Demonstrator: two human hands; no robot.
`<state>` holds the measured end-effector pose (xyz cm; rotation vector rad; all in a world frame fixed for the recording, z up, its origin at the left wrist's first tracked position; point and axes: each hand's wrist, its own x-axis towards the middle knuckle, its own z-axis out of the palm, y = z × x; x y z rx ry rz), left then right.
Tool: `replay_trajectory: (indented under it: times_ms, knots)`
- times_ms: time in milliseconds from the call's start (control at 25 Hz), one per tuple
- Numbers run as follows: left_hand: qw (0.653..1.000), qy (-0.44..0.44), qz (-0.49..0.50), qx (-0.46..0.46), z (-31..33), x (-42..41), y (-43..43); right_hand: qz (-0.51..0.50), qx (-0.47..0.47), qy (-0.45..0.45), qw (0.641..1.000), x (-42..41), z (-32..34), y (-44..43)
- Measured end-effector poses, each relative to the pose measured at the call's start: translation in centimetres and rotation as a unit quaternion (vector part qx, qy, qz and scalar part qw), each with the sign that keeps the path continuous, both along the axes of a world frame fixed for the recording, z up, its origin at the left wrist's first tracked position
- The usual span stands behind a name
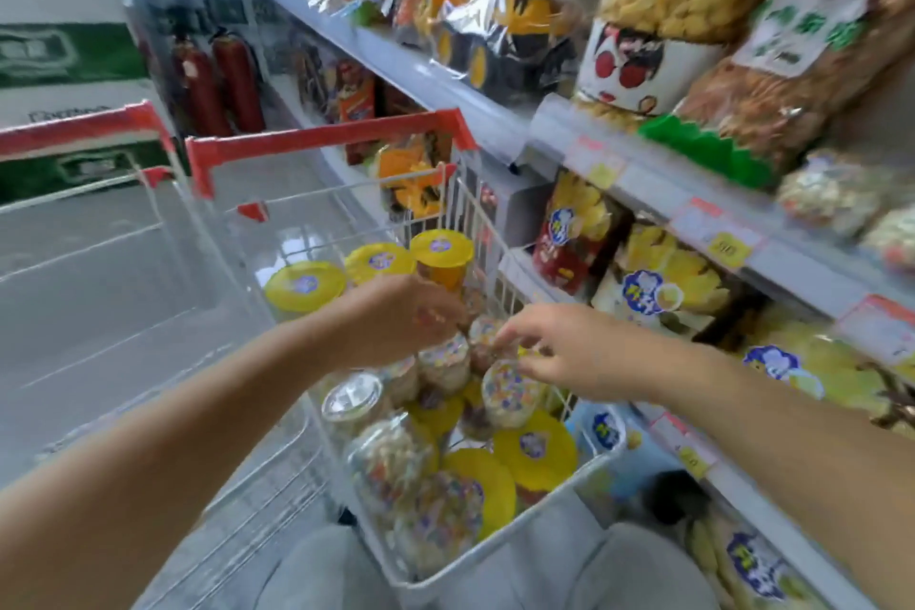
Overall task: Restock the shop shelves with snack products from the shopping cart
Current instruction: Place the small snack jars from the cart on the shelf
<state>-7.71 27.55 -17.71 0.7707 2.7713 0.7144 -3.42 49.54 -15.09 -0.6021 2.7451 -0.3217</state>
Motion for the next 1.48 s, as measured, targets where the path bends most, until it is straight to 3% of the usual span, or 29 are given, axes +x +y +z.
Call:
replay_trajectory:
  times_ms: [160,280,360,440,600,680,720,800,840,920,1000,1080,1120,1240,1480]
  knots:
    - [0.992,-0.078,-0.020,-0.099,-1.4,1.2,-1.6,0.014,0.191,0.003,0.981,-1.3,-5.1,-2.9]
    - [0.990,-0.082,-0.018,-0.117,-2.2,1.2,-1.6,0.020,0.244,0.045,0.968,-1.9,-6.3,-3.6]
    - [0.992,-0.091,0.003,-0.093,-2.6,1.2,-1.6,-0.011,0.161,-0.004,0.987,-2.2,-5.7,-3.4]
    - [0.994,-0.102,0.012,-0.042,-3.1,1.2,-1.4,-0.063,0.001,-0.068,0.996,-2.1,-4.0,-3.7]
    - [0.981,-0.158,0.040,0.105,-2.9,1.2,-1.9,-0.108,-0.265,-0.094,0.953,-3.1,-1.9,-5.2]
    - [0.955,-0.181,0.094,0.216,-3.2,0.9,-2.6,-0.164,-0.309,-0.076,0.934,-4.3,-2.8,-5.6]
    - [0.936,-0.182,0.128,0.274,-3.5,0.8,-2.8,-0.180,-0.270,-0.051,0.944,-5.0,-3.8,-5.6]
    - [0.902,-0.145,0.193,0.359,-3.9,0.9,-2.7,-0.126,-0.070,-0.022,0.989,-5.7,-6.4,-5.7]
    - [0.889,-0.120,0.211,0.387,-4.1,0.9,-2.5,-0.095,0.009,-0.007,0.995,-5.5,-7.8,-6.0]
    - [0.880,-0.089,0.214,0.415,-4.1,1.3,-1.9,-0.067,0.060,0.063,0.994,-4.7,-9.2,-6.8]
    - [0.881,-0.077,0.208,0.418,-4.1,1.7,-1.8,-0.069,0.046,0.150,0.985,-4.5,-10.0,-6.9]
    - [0.878,-0.079,0.210,0.424,-4.0,1.8,-1.9,-0.114,-0.031,0.160,0.980,-4.6,-9.8,-6.3]
    - [0.873,-0.084,0.208,0.432,-3.9,1.9,-1.9,-0.146,-0.103,0.123,0.976,-4.5,-9.2,-5.8]
    - [0.859,-0.127,0.196,0.455,-3.6,1.9,-1.8,-0.204,-0.347,-0.004,0.915,-3.4,-6.6,-3.9]
    - [0.817,-0.260,0.140,0.496,-1.8,1.3,0.7,-0.216,-0.540,-0.033,0.813,-0.6,-1.9,2.5]
